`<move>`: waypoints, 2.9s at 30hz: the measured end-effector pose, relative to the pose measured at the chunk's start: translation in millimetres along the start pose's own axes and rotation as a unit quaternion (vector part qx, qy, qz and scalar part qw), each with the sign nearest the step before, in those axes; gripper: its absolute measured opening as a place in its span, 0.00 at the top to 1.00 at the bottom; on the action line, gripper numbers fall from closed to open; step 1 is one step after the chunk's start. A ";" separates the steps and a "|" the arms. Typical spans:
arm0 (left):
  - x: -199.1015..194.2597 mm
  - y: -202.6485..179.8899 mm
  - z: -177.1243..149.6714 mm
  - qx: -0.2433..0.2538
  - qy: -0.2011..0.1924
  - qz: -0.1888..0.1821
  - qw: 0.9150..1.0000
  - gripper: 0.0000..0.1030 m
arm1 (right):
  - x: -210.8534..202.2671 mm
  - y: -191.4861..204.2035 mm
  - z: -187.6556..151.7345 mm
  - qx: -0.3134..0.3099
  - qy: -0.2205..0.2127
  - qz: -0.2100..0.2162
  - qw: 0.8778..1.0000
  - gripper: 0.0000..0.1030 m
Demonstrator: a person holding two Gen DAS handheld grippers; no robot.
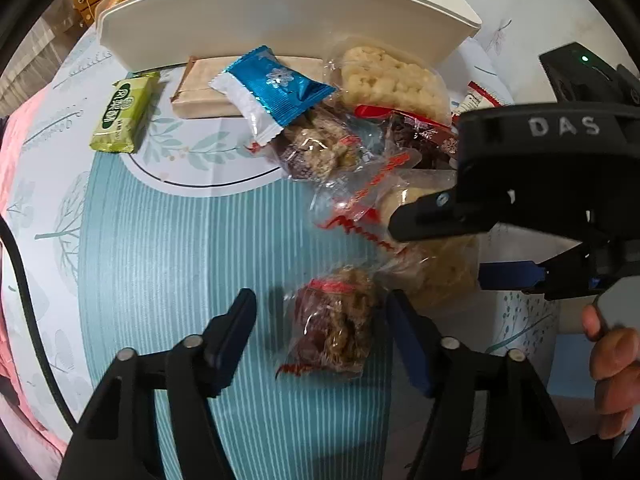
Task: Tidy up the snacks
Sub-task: 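Grasp the red-labelled nut bag with the left gripper while the right grasps the puff bag, then carry both bags over the white tray and open both grippers to drop them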
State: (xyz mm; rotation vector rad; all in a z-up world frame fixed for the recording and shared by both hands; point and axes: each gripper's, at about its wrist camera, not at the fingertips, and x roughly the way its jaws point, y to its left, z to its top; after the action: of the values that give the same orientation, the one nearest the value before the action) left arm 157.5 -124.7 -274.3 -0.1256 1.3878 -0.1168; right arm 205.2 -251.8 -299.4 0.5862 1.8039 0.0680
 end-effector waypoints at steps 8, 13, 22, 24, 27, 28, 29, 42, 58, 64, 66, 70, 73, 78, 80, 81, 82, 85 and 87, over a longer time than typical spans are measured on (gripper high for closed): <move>4.2 -7.5 2.9 -0.009 0.011 -0.040 0.999 0.60 | 7.7 20.0 -4.7 -0.013 0.003 -0.038 0.999 0.36; 5.1 -16.7 -3.3 -0.002 0.011 -0.036 0.999 0.62 | 7.6 10.7 -10.6 -0.014 0.003 -0.036 0.999 0.44; 5.4 -14.4 -28.0 -0.025 0.024 -0.037 0.999 0.63 | 10.5 0.5 -23.7 0.002 0.028 -0.033 0.999 0.48; 2.2 -8.5 -32.4 -0.034 0.022 -0.035 0.999 0.63 | 8.9 -0.3 -25.6 0.005 0.028 -0.036 0.999 0.48; -5.7 6.0 -39.7 -0.055 0.017 -0.035 0.998 0.63 | 7.1 -1.6 -29.7 0.010 0.028 -0.032 0.999 0.49; -7.3 12.5 -37.8 -0.059 0.016 -0.034 0.998 0.63 | 6.2 -2.0 -31.3 0.012 0.026 -0.030 0.999 0.49; -10.4 18.0 -39.6 -0.065 0.013 -0.032 0.997 0.63 | 5.7 -1.9 -33.8 0.013 0.025 -0.029 0.999 0.49; -69.4 101.3 -20.6 -0.124 0.015 -0.012 0.992 0.63 | -16.3 27.7 -64.3 0.010 0.001 -0.002 1.000 0.50; -156.5 139.5 96.4 -0.012 -0.042 0.004 0.999 0.63 | -96.0 97.6 -48.6 -0.006 -0.143 0.031 0.989 0.50; -168.6 140.0 141.2 0.021 -0.060 0.004 0.998 0.63 | -126.9 112.0 -30.1 -0.012 -0.206 0.021 0.978 0.50; -169.3 139.5 154.7 0.028 -0.065 0.001 0.997 0.63 | -131.8 118.0 -27.3 -0.016 -0.224 0.021 0.974 0.50; -164.2 135.7 180.8 0.039 -0.071 -0.006 0.997 0.63 | -137.2 129.0 -20.7 -0.028 -0.262 0.030 0.964 0.50; -157.1 131.9 196.7 0.044 -0.071 -0.012 0.996 0.63 | -139.7 133.6 -13.5 -0.034 -0.283 0.037 0.958 0.50; -140.7 128.2 213.8 0.047 -0.072 -0.035 0.996 0.63 | -136.8 138.7 -3.3 -0.040 -0.309 0.052 0.949 0.50; -133.9 127.0 218.2 0.046 -0.073 -0.049 0.995 0.63 | -135.4 138.3 0.8 -0.039 -0.317 0.066 0.945 0.49; -131.8 126.4 219.6 0.047 -0.074 -0.053 0.995 0.63 | -134.3 137.7 3.3 -0.037 -0.320 0.071 0.944 0.49; -129.7 125.8 220.8 0.049 -0.077 -0.057 0.994 0.63 | -133.5 137.2 5.0 -0.036 -0.322 0.074 0.943 0.49; -126.0 124.7 224.3 0.050 -0.087 -0.063 0.993 0.63 | -130.3 134.3 10.4 -0.031 -0.323 0.087 0.942 0.49; -125.3 125.7 225.7 0.046 -0.092 -0.072 0.992 0.57 | -128.7 132.2 13.4 -0.028 -0.324 0.093 0.941 0.48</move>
State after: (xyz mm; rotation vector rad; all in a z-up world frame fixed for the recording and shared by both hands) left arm 358.3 23.4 -132.3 -0.1549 1.1870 -0.2824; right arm 289.4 -194.1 -145.1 0.6456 1.1008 0.0461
